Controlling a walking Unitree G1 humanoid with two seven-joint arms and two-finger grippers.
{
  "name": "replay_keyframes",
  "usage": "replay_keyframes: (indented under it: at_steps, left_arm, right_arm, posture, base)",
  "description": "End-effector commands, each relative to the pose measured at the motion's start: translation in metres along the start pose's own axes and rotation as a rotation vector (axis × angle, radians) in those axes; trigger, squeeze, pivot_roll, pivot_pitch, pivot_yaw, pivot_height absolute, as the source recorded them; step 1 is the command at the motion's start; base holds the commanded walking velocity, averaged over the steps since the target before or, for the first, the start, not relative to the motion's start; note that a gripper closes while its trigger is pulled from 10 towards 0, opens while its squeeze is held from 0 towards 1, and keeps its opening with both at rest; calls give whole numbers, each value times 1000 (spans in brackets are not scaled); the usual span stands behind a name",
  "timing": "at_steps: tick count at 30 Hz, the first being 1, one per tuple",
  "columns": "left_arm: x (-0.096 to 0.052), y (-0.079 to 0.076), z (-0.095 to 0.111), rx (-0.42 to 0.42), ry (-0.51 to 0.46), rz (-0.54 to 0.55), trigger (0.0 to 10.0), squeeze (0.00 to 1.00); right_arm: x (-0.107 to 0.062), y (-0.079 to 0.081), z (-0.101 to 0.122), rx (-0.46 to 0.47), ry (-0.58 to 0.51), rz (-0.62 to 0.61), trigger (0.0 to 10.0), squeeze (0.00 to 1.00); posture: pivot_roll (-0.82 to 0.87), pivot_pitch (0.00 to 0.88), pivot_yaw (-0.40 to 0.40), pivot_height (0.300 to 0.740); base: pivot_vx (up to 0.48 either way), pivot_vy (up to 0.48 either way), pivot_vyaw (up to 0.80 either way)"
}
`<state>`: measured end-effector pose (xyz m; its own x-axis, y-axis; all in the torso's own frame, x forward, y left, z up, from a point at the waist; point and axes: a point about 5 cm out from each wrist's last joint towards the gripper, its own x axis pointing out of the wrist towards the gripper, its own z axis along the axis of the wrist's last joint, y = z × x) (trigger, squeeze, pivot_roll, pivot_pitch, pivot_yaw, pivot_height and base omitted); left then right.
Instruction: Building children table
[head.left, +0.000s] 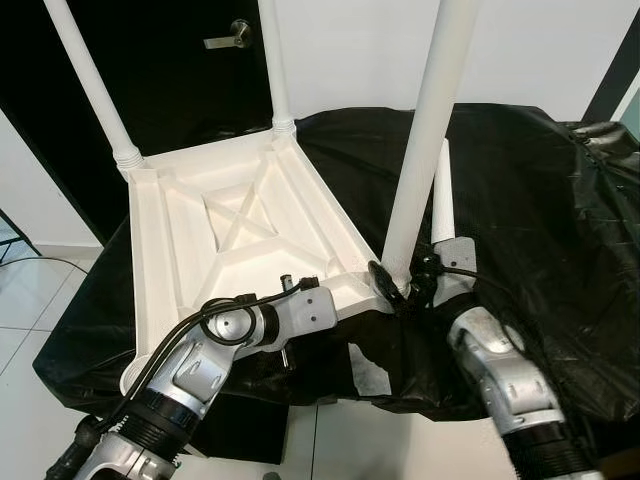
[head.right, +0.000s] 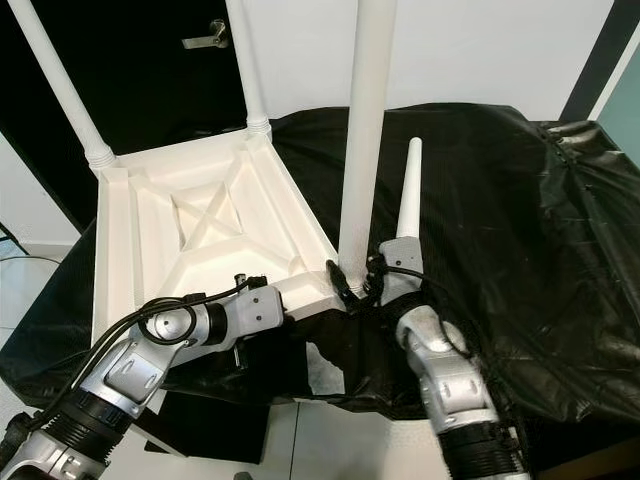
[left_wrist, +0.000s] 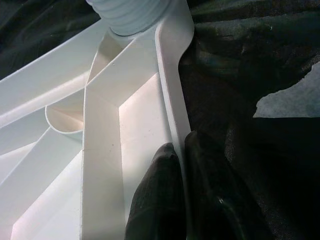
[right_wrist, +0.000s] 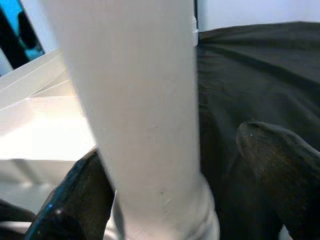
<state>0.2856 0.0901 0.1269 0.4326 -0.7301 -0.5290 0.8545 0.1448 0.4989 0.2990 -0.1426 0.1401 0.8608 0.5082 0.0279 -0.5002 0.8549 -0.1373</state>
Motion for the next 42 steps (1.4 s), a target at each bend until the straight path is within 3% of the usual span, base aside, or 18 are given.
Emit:
replay_keyframes:
  at_steps: [1, 13, 14, 15, 27, 28, 29, 30, 34, 35, 36, 42]
  left_arm:
    - [-3, 16, 3, 46, 7, 143, 10000, 0]
    - [2, 20, 7, 73, -3, 136, 10000, 0]
    - [3, 20, 7, 74, -3, 134, 10000, 0]
    - [3, 19, 7, 73, -3, 133, 10000, 0]
    - [7, 10, 7, 51, -14, 111, 10000, 0]
    - [7, 9, 7, 39, -18, 104, 10000, 0]
    - [8, 7, 6, 29, -18, 93, 10000, 0]
    - [9, 6, 5, 21, -17, 85, 10000, 0]
    - [9, 4, 3, 4, -17, 76, 10000, 0]
    - [9, 4, 4, -22, -30, 61, 10000, 686]
    - [8, 4, 5, -40, -39, 50, 10000, 1000]
    - [6, 4, 8, -98, -70, 23, 10000, 1000]
  right_arm:
    - [6, 1, -1, -21, 7, 89, 10000, 0]
    - [26, -4, -2, -100, 34, 281, 10000, 0]
    - [26, -5, -3, -102, 36, 290, 2706, 0]
    - [26, -7, -4, -99, 39, 292, 0, 0]
    - [20, -7, -16, -35, 44, 254, 0, 0]
    - [20, -6, -18, -13, 43, 242, 1412, 0]
    - [20, -4, -19, 14, 35, 221, 7255, 0]
    - [20, -2, -19, 34, 27, 196, 10000, 0]
    - [20, 0, -21, 61, 26, 148, 10000, 0]
    - [20, 0, -22, 77, 31, 115, 10000, 0]
    - [19, 1, -23, 89, 34, 92, 10000, 0]
    - [18, 1, -25, 95, 23, 14, 10000, 0]
  posture:
    - [-36, 0, 43, 740]
    - [-39, 0, 53, 740]
    - [-35, 0, 47, 740]
    - [-33, 0, 45, 740]
    - [-29, 0, 41, 740]
    - [-31, 0, 42, 740]
    - [-31, 0, 39, 740]
    - [-31, 0, 37, 740]
    - [-32, 0, 36, 740]
    - [-34, 0, 37, 740]
    - [-34, 0, 37, 740]
    - [-39, 0, 38, 740]
  base:
    - [0, 0, 0]
    - [0, 0, 0]
    - [0, 0, 0]
    - [0, 0, 0]
    - [0, 0, 0]
    - [0, 0, 0]
    - [0, 0, 0]
    - [0, 0, 0]
    - [0, 0, 0]
    - [0, 0, 0]
    - [0, 0, 0]
    - [0, 0, 0]
